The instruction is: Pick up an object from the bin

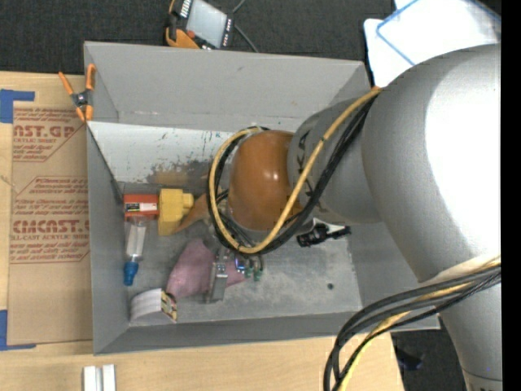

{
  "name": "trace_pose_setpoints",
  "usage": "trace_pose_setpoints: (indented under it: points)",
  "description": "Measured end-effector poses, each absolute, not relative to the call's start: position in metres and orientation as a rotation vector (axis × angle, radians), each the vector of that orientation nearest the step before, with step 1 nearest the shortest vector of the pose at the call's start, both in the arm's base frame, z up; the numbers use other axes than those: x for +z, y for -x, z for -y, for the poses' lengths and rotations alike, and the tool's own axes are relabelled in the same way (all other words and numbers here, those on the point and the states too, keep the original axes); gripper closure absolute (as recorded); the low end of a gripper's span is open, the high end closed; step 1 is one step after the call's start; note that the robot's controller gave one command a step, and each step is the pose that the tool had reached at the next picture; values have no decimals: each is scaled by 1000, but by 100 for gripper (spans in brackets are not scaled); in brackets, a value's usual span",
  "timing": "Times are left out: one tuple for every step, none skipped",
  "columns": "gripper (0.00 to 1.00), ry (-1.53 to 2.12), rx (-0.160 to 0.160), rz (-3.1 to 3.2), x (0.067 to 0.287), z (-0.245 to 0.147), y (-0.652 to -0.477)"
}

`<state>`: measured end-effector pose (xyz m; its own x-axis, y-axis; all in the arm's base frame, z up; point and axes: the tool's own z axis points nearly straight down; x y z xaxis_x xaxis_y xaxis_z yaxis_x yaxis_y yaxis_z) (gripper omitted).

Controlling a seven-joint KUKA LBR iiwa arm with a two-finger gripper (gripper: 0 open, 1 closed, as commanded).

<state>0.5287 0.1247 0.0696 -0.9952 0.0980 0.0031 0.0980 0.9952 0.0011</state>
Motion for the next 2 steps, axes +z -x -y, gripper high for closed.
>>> trace_pose_setpoints:
  points:
    - [0,64,-8,3150,70,-131,-524]
    - [0,142,-6,3137,70,-127,-528]
